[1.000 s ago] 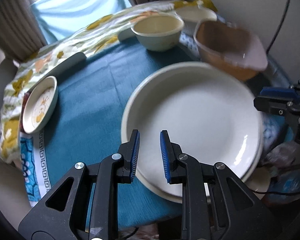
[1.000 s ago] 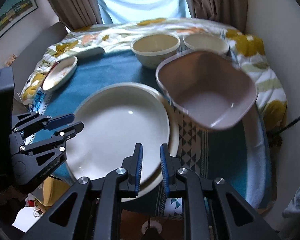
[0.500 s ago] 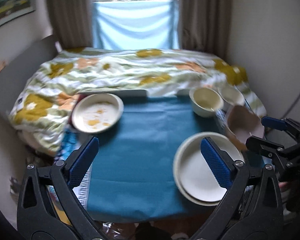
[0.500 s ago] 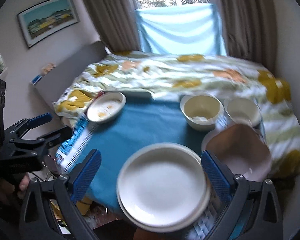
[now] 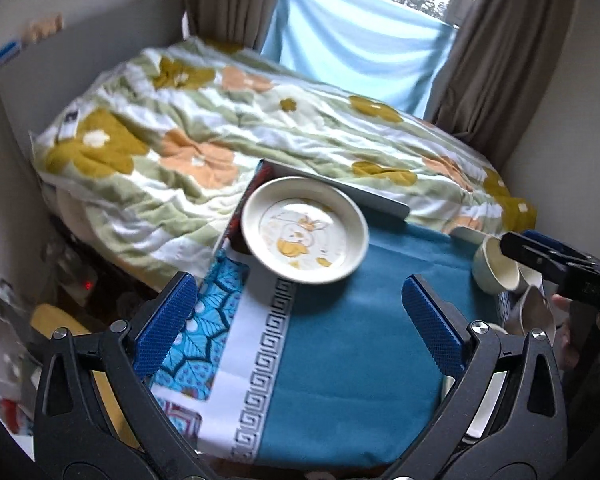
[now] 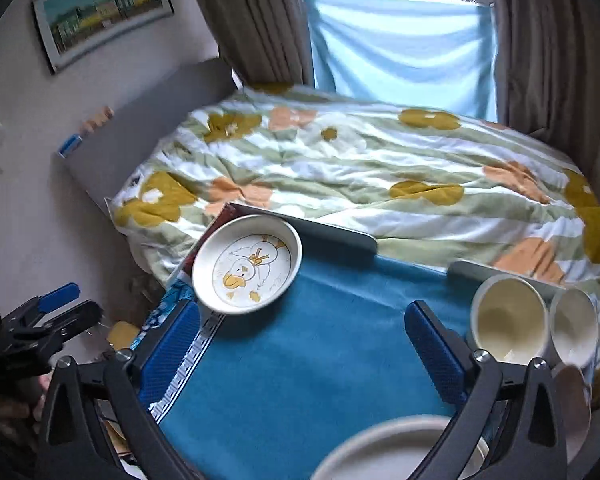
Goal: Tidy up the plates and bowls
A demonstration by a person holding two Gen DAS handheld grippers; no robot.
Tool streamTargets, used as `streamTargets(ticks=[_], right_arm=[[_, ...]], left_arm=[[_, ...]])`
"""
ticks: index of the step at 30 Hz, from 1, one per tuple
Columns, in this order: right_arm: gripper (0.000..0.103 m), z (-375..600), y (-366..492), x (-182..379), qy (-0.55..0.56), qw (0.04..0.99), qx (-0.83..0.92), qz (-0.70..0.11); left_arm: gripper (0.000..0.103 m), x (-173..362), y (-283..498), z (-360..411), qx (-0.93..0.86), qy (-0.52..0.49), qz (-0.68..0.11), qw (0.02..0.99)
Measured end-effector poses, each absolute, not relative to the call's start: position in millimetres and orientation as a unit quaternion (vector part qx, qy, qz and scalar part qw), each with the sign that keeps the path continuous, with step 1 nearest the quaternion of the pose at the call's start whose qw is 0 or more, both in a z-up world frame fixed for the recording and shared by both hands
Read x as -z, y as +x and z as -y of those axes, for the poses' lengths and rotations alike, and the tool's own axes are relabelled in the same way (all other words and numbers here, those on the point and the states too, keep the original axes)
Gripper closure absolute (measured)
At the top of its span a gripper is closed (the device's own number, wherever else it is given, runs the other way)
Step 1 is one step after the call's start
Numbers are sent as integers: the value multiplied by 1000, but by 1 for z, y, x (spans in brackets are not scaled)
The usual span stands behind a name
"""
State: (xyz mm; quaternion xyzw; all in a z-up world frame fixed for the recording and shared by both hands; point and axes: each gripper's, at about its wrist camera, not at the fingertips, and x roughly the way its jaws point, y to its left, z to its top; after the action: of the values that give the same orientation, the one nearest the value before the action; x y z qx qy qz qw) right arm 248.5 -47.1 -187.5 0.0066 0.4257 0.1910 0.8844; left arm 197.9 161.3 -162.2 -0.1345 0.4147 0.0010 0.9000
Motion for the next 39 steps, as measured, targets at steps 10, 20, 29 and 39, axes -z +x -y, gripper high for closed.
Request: streamTargets(ticks=[10, 20, 29, 39], right_arm=[[21, -9, 343, 266, 11, 835, -193, -515], [58, -27, 391, 328, -3, 795, -230, -562], [72, -35, 408, 343, -1, 792, -256, -554], [87, -35, 417, 348, 0, 798, -249, -550]], left_arm=[[37, 250, 272, -194, 23, -204, -489, 848], [68, 308, 320, -188, -4, -207, -524, 826], [88, 322, 338, -190, -33, -189, -530, 826], [88, 322, 337, -190, -41, -190, -523, 830]])
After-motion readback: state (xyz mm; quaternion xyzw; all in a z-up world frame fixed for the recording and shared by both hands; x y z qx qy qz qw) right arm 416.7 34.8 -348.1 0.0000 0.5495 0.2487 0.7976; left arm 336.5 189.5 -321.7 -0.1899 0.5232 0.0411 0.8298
